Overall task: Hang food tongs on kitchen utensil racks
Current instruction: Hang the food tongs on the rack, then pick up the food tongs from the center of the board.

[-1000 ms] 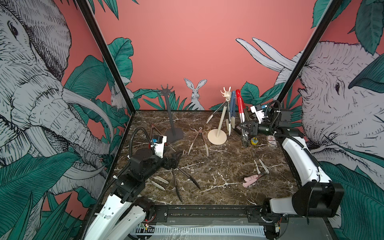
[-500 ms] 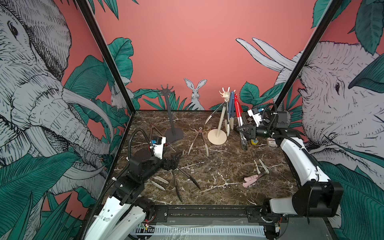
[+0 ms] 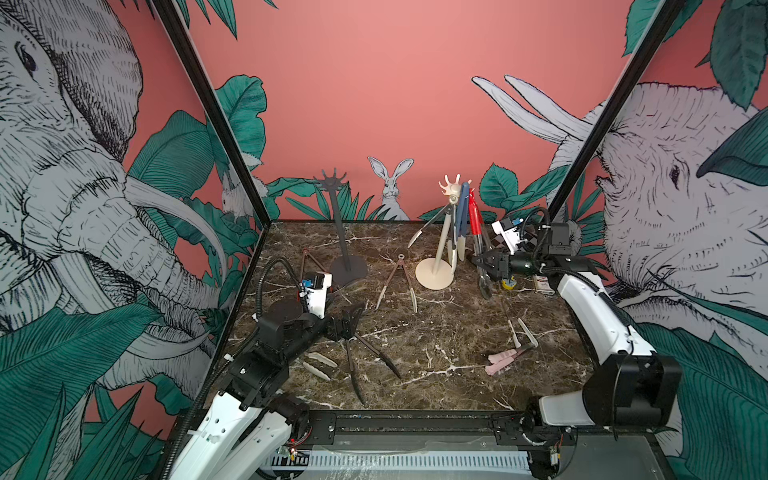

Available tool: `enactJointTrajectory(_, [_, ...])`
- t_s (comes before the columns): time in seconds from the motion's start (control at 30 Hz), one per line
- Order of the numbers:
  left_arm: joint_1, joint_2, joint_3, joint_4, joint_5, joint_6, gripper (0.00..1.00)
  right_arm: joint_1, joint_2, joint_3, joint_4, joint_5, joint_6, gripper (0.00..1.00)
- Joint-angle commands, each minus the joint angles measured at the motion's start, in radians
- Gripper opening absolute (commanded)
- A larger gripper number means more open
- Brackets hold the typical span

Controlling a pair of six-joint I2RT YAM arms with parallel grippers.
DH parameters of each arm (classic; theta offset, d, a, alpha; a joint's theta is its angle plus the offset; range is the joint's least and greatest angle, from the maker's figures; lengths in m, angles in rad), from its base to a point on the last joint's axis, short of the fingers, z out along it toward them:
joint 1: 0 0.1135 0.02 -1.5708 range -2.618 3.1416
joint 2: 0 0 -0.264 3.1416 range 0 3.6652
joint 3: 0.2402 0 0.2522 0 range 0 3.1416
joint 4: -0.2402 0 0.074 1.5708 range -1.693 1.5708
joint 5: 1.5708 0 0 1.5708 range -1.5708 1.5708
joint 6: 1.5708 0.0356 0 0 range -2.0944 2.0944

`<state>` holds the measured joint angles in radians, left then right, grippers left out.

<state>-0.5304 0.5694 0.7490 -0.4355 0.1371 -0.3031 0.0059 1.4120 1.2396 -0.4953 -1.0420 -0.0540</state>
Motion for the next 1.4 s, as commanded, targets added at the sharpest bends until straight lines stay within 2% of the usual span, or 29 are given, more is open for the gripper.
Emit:
enactJointTrajectory(0.0, [-0.003,0.003,-0.002,0.02,-0.011,-0.001,0.93,0.001,0.001,0.038,0.025,0.019,-0.001,0.38])
enactJointTrajectory(0.1, [-0.004,0.01,0.0,0.027,-0.011,-0.005,0.93,-0.003,-0.025,0.041,0.066,0.086,0.025,0.55])
enactJointTrajectory(0.2, [-0.003,0.018,0.001,0.035,-0.01,-0.011,0.93,-0.01,-0.071,0.023,0.131,0.181,0.073,0.68])
enactJointTrajectory(0.3, [-0.003,0.03,0.003,0.04,-0.011,-0.014,0.94,-0.018,-0.122,0.003,0.179,0.272,0.123,0.75])
enactJointTrajectory(0.43, [-0.003,0.058,0.011,0.043,-0.012,-0.02,0.94,-0.022,-0.208,-0.045,0.281,0.329,0.212,0.83])
enactJointTrajectory(0.47, [-0.003,0.068,0.013,0.04,-0.016,-0.021,0.94,-0.022,-0.23,-0.056,0.3,0.346,0.242,0.89])
enactJointTrajectory(0.7, [-0.003,0.151,0.046,0.007,-0.028,-0.033,0.96,-0.02,-0.386,-0.112,0.349,0.383,0.381,0.94])
enactJointTrajectory(0.77, [-0.003,0.183,0.057,-0.015,-0.034,-0.042,0.97,-0.017,-0.425,-0.117,0.321,0.37,0.398,0.99])
enactJointTrajectory(1.0, [-0.003,0.27,0.069,-0.082,-0.05,-0.101,0.97,0.014,-0.518,-0.131,0.179,0.347,0.397,0.99])
enactJointTrajectory(1.17, [-0.003,0.322,0.065,-0.165,-0.048,-0.181,0.96,0.091,-0.557,-0.173,0.123,0.355,0.405,0.99])
enactJointTrajectory(1.37, [-0.003,0.328,0.016,-0.245,-0.035,-0.312,0.92,0.209,-0.565,-0.215,0.092,0.432,0.427,0.99])
